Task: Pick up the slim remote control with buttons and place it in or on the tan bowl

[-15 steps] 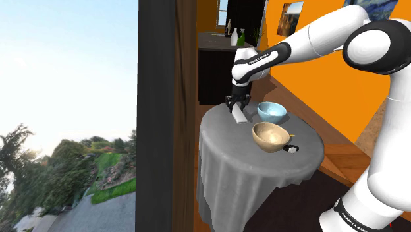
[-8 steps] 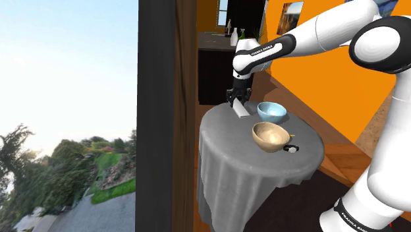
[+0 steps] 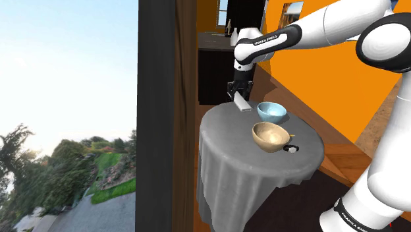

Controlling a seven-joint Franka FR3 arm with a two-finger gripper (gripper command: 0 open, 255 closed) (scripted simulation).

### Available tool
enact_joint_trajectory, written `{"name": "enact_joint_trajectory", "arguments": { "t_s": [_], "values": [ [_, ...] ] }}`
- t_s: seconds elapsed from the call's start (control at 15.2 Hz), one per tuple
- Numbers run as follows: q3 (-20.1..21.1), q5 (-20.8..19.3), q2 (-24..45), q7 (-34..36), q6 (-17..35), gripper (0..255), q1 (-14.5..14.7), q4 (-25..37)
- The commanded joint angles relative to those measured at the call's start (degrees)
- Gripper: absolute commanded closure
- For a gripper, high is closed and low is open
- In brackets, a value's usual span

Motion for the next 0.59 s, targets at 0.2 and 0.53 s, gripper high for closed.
{"name": "enact_joint_trajectory", "arguments": {
  "t_s": [0.2,0.53],
  "values": [
    [-0.14,-0.39,-7.28,-0.03,1.07,255,0.00,-8.34],
    [-0.32,-1.10,-18.55,0.00,3.32,255,-0.16,-21.85]
  ]
}}
